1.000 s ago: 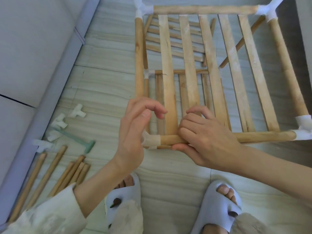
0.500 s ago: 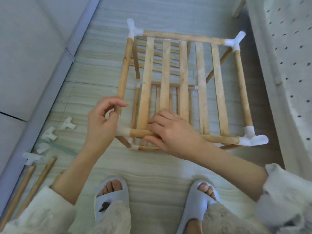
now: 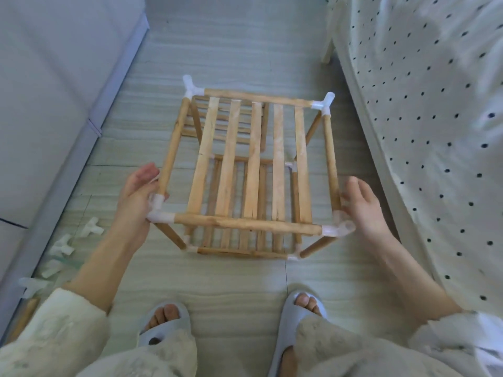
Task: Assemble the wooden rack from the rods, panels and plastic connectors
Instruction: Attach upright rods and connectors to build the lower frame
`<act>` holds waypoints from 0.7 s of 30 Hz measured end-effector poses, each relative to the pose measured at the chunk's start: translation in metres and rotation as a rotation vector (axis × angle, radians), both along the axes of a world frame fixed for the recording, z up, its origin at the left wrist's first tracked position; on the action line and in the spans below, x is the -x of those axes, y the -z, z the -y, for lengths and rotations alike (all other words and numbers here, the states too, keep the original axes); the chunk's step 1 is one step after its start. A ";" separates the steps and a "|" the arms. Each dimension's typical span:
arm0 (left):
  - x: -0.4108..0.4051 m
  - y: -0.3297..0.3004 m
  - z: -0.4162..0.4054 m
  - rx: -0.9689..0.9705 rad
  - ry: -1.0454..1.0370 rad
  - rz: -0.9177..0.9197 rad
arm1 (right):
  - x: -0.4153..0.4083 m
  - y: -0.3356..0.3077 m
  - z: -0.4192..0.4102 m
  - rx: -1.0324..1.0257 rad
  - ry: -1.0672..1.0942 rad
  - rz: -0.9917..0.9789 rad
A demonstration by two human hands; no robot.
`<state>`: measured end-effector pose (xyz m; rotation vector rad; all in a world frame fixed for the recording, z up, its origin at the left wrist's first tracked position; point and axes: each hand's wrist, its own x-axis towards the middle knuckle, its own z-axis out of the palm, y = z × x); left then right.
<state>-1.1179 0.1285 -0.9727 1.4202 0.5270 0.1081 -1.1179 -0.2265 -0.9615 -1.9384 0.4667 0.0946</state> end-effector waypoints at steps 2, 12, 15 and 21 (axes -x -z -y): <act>-0.008 -0.003 -0.004 0.115 0.038 -0.022 | 0.000 0.004 0.002 -0.440 0.093 -0.136; -0.027 0.007 -0.008 0.112 0.172 -0.113 | -0.017 0.025 -0.004 -0.745 0.081 -0.224; -0.030 0.011 -0.012 0.120 0.161 -0.097 | -0.019 0.028 -0.005 -0.744 0.092 -0.218; -0.028 0.012 -0.009 0.111 0.257 -0.128 | -0.024 0.022 -0.005 -0.712 0.071 -0.227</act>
